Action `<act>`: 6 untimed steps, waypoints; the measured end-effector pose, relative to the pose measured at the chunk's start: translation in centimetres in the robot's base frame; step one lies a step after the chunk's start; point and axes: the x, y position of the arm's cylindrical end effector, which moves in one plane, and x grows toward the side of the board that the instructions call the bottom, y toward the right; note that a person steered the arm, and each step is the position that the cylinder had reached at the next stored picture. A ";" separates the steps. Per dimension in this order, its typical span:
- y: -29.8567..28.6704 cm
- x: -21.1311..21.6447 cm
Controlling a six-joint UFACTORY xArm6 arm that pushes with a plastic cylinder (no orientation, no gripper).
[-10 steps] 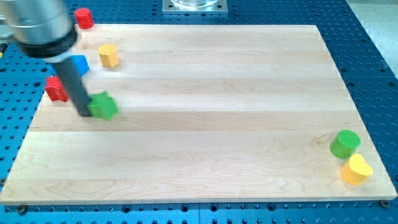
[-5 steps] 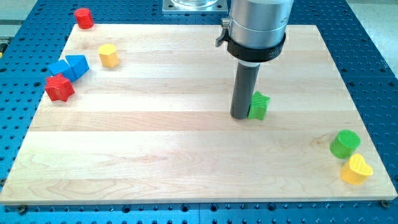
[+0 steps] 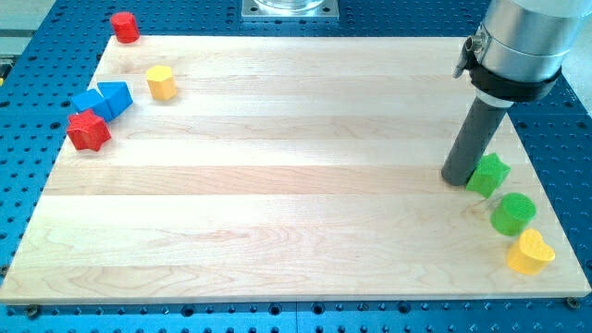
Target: Bring the green star above the green circle
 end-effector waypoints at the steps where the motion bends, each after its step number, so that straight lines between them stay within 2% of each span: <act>1: 0.0 -1.3; 2: 0.4 -3.2; 4: 0.4 -0.9; 6: 0.4 -0.2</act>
